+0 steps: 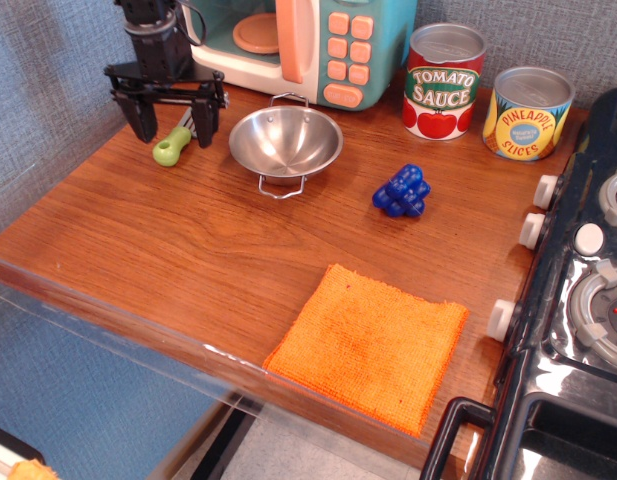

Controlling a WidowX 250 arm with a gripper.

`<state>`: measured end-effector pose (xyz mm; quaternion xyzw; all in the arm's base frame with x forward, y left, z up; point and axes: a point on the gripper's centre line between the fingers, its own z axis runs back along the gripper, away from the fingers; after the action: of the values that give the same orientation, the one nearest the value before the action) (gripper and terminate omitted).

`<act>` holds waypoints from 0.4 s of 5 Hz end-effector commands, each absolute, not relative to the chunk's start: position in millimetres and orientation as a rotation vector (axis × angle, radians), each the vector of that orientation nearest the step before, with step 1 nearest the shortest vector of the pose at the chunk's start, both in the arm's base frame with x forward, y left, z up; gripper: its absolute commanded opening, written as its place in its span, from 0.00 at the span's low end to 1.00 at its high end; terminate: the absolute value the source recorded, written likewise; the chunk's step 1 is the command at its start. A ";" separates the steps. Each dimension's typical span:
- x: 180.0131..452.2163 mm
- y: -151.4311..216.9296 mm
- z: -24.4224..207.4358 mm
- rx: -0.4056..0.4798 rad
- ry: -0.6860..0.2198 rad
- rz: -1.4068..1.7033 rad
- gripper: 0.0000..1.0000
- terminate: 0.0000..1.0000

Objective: Place the spatula on the cloth at the closest corner of the table

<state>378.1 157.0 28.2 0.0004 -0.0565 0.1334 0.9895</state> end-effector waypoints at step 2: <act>388.2 158.3 29.9 0.021 -0.130 0.212 0.00 0.00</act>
<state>386.0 158.7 11.3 0.0034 -0.0462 0.1145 0.9923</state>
